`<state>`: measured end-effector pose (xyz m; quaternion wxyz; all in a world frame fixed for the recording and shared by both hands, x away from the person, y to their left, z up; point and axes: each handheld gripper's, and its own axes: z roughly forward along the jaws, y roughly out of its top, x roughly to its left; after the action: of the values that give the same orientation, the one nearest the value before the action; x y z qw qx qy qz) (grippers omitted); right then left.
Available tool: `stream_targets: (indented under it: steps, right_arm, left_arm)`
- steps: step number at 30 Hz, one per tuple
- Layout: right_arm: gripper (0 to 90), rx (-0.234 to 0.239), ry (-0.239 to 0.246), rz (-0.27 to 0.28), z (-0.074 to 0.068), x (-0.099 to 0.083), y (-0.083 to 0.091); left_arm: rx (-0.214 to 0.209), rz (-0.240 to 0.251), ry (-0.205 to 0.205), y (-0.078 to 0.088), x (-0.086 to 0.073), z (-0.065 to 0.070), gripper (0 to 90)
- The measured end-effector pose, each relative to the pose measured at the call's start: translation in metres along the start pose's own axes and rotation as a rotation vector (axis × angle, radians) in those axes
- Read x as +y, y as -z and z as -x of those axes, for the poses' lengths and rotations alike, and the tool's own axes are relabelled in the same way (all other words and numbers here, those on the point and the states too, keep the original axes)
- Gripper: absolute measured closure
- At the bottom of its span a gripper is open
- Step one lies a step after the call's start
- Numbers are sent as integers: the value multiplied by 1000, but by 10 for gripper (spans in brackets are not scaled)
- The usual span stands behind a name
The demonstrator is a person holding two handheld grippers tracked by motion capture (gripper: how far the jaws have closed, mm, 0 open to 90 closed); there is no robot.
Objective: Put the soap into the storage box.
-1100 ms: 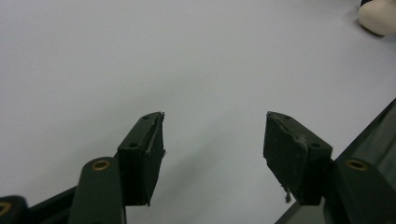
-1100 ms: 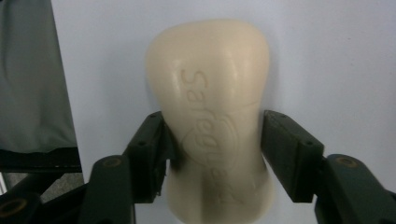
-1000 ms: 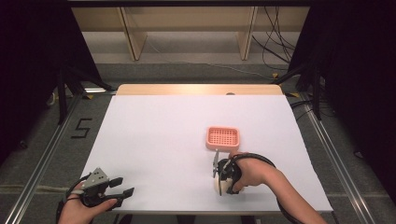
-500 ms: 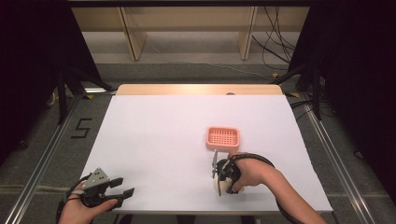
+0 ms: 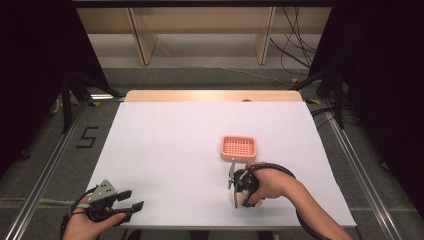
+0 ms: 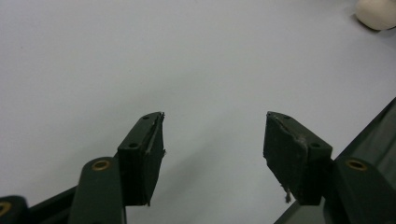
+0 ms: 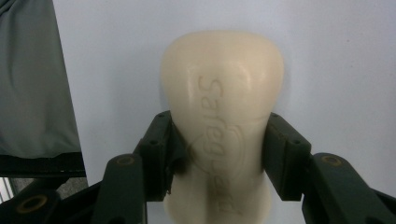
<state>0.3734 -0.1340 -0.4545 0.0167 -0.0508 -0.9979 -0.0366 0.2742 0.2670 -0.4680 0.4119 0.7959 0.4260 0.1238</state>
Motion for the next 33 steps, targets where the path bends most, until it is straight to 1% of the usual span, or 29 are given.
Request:
stream_targets:
  steps: [3,4,5,6,7,8,9,11,12,13,14,15,16,17,18,19,20,21,23,24,25,27,28,29,30,31,32,33]
  right_arm:
    - [505,0,3,-6,0,-1,1]
    - [505,0,-4,-8,0,-1,1]
    - [505,5,-50,-32,-3,-1,3]
    - [505,6,-54,-35,-3,-1,5]
    - [505,9,-78,-35,-4,-2,5]
    - [505,10,-47,-30,-1,-2,6]
    - [505,7,-58,-42,-2,-2,7]
    - [505,-1,-55,-34,-2,-2,8]
    - [505,-3,-35,-28,0,-2,9]
    - [505,2,-7,-7,2,-2,9]
    - [505,2,-14,-10,2,-2,10]
    - [505,-3,-5,-9,3,-2,10]
    - [505,-2,-33,-20,1,-2,11]
    - [505,-4,-6,-12,4,-3,11]
    - [505,-15,32,-8,7,-3,12]
    - [505,-13,-1,-14,5,-2,13]
    - [505,0,-5,-14,5,-3,14]
    - [505,2,-27,-20,4,-3,15]
    - [505,-15,-3,-17,6,-2,16]
    - [505,-9,-52,-42,3,-2,18]
    - [505,-10,-55,-42,4,-2,19]
    - [505,-17,3,-14,8,-1,19]
    - [506,-13,-12,-14,8,-2,20]
    - [506,-13,-29,-23,7,-1,21]
    - [506,-11,-50,-32,6,-1,22]
    - [506,-19,-56,-39,6,-1,23]
    - [506,-22,-8,-7,10,-1,23]
    - [506,-25,-19,-8,10,-1,23]
  left_arm:
    - [1,1,0,0,0,0,378]
    - [0,0,0,0,0,0,378]
    - [0,0,0,0,0,0,378]
    - [0,0,-1,0,0,0,378]
    - [0,0,-1,0,0,0,378]
    - [0,0,-1,0,0,0,378]
    - [0,0,-1,0,0,0,378]
    - [0,0,0,0,0,0,378]
    - [1,1,-1,0,0,0,378]
    - [1,2,-1,0,0,0,378]
    - [1,1,-1,0,0,0,378]
    - [0,3,-1,0,0,0,378]
    - [3,5,0,0,0,0,378]
    - [2,5,0,0,0,0,378]
    - [3,5,0,0,0,0,378]
    - [14,15,-4,0,0,0,378]
    - [14,21,-9,-1,0,0,378]
    - [14,22,-11,-1,0,0,379]
    - [7,10,-13,0,0,-1,379]
    - [11,23,-11,-1,0,0,379]
    - [5,12,-10,0,0,0,379]
    - [11,1,-35,1,0,-2,379]
    - [15,-2,-48,1,1,-4,379]
    - [9,2,-29,1,0,-2,379]
    - [14,9,-27,1,0,-2,379]
    - [12,5,-28,1,0,-2,379]
    - [9,2,-32,1,0,-2,379]
    - [9,2,-29,1,0,-2,379]
